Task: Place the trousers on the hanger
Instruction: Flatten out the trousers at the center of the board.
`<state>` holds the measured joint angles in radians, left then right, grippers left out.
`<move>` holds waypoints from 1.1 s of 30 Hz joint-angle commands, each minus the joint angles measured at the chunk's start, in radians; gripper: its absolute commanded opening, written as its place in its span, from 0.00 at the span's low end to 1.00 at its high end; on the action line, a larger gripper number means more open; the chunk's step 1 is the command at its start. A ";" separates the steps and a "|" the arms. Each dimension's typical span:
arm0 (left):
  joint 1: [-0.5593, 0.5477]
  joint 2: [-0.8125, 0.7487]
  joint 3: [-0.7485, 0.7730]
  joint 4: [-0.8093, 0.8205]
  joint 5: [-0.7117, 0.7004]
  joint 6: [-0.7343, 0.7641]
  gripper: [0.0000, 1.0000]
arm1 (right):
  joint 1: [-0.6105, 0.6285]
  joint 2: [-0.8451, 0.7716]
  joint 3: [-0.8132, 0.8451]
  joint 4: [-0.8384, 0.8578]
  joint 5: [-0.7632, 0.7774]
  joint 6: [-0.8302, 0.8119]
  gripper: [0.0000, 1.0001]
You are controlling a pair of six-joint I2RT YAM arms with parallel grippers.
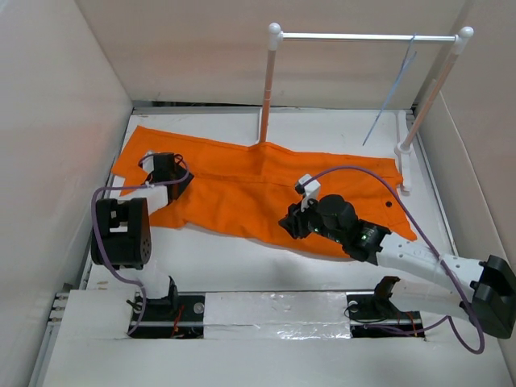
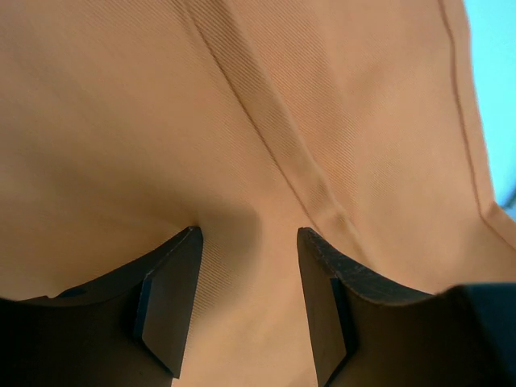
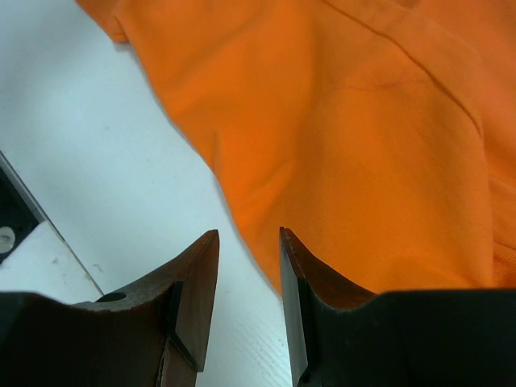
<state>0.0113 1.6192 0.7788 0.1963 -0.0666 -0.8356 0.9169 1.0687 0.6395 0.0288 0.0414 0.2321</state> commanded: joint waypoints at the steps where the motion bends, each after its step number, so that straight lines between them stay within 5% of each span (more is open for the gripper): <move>1: -0.066 -0.031 0.080 -0.070 -0.019 0.046 0.48 | -0.003 -0.042 -0.001 0.065 0.023 -0.005 0.42; 6: -0.051 -0.257 0.042 -0.162 -0.150 0.059 0.50 | -0.003 -0.076 -0.027 0.079 0.026 -0.020 0.41; 8: -0.016 -0.355 -0.002 -0.198 -0.191 0.055 0.49 | -0.003 -0.082 -0.044 0.092 0.002 -0.022 0.30; 10: 0.053 -0.409 -0.054 -0.242 -0.211 0.047 0.46 | -0.003 -0.091 -0.061 0.123 -0.012 -0.024 0.03; 11: 0.081 -0.445 -0.070 -0.270 -0.213 0.041 0.43 | -0.012 -0.096 -0.070 0.132 -0.020 -0.025 0.00; 12: 0.110 -0.455 -0.081 -0.282 -0.205 0.040 0.34 | -0.012 -0.101 -0.080 0.135 -0.021 -0.028 0.00; 13: 0.183 -0.461 -0.088 -0.297 -0.193 0.039 0.09 | -0.012 -0.111 -0.084 0.132 -0.023 -0.031 0.00; 15: 0.267 -0.456 -0.088 -0.340 -0.133 0.044 0.00 | -0.012 -0.130 -0.101 0.128 -0.014 -0.037 0.00; 19: 0.423 -0.429 -0.073 -0.389 -0.110 0.088 0.02 | -0.035 -0.197 -0.141 0.121 0.005 -0.036 0.00; 20: 0.465 -0.417 -0.070 -0.400 -0.128 0.095 0.21 | -0.053 -0.225 -0.147 0.118 -0.004 -0.037 0.00; 24: 0.535 -0.374 -0.076 -0.408 -0.150 0.098 0.46 | -0.101 -0.260 -0.176 0.132 -0.034 -0.033 0.05; 33: 0.556 -0.205 -0.049 -0.367 -0.128 0.108 0.47 | -0.147 -0.240 -0.184 0.141 -0.132 -0.037 0.12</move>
<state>0.5632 1.4055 0.7086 -0.1841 -0.2039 -0.7460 0.7784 0.8230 0.4549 0.0990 -0.0547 0.2077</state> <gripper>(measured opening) 0.472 0.122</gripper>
